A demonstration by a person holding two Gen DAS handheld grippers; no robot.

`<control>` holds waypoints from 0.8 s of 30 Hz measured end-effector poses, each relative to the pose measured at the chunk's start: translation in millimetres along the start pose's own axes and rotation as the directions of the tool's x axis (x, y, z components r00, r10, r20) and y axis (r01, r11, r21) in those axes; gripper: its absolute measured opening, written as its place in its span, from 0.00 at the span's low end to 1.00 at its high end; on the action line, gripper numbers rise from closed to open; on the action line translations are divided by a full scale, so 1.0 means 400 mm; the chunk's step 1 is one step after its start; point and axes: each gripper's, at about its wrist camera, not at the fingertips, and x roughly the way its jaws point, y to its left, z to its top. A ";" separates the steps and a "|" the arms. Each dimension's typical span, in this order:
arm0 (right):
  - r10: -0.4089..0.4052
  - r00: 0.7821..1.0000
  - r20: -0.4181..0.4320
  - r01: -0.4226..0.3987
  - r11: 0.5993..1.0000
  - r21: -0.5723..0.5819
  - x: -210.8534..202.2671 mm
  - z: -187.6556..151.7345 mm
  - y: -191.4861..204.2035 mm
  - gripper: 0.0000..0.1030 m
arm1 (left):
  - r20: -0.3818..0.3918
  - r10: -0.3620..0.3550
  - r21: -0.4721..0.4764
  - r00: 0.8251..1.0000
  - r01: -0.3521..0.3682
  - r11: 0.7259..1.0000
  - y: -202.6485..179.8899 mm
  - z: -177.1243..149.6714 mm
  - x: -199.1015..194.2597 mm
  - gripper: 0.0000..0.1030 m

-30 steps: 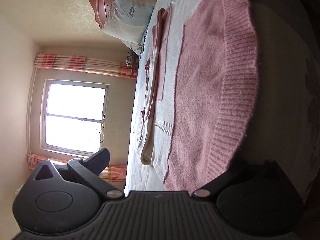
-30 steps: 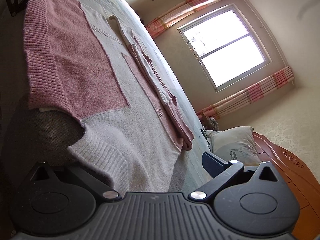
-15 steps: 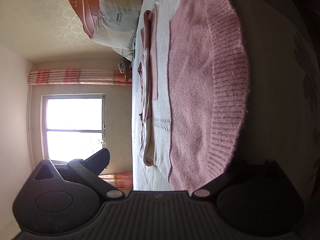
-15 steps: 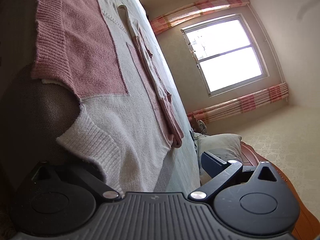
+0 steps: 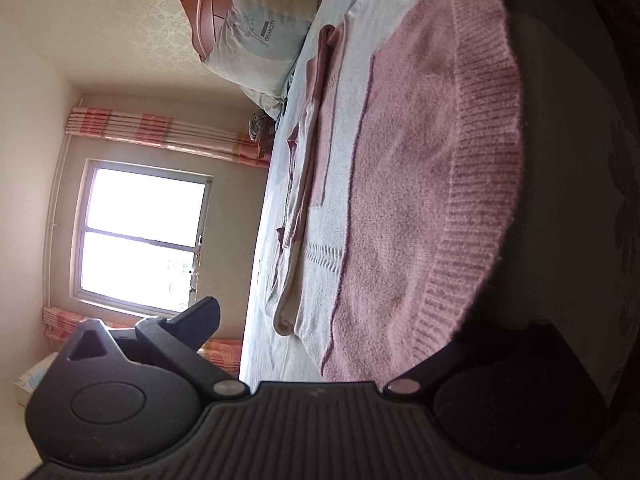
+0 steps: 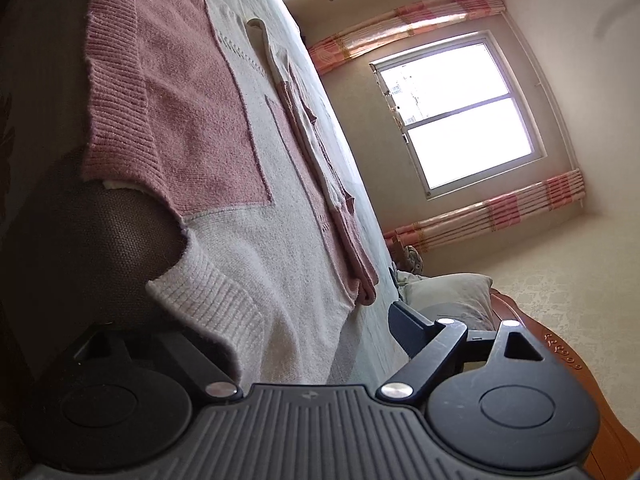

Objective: Fold clothes
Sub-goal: 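Close the left tool on the pink hem while the right tool closes on the cream hem, then lift the gripped hem with both tools and carry it over toward the collar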

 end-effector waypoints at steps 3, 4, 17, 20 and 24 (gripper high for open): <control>0.010 1.000 0.008 -0.010 1.000 -0.014 -0.013 -0.006 0.009 0.78 | 0.036 -0.045 0.097 0.998 0.042 0.994 -0.044 -0.011 -0.023 0.46; 0.013 1.000 0.012 -0.013 0.999 -0.032 -0.021 -0.006 0.019 0.70 | 0.039 -0.056 0.108 0.998 0.052 0.993 -0.055 -0.016 -0.028 0.32; 0.173 0.984 -0.041 -0.176 0.981 -0.084 -0.043 0.004 0.025 0.09 | 0.012 -0.165 0.031 0.986 0.164 0.986 0.013 -0.009 -0.023 0.05; 0.176 0.983 -0.043 -0.179 0.980 -0.084 -0.049 0.010 -0.013 0.09 | 0.022 -0.136 0.007 0.990 0.136 0.991 0.060 -0.001 -0.003 0.05; 0.153 0.988 -0.029 -0.154 0.985 -0.083 -0.052 0.020 -0.059 0.09 | 0.027 -0.124 -0.028 0.992 0.124 0.992 0.119 0.013 0.024 0.05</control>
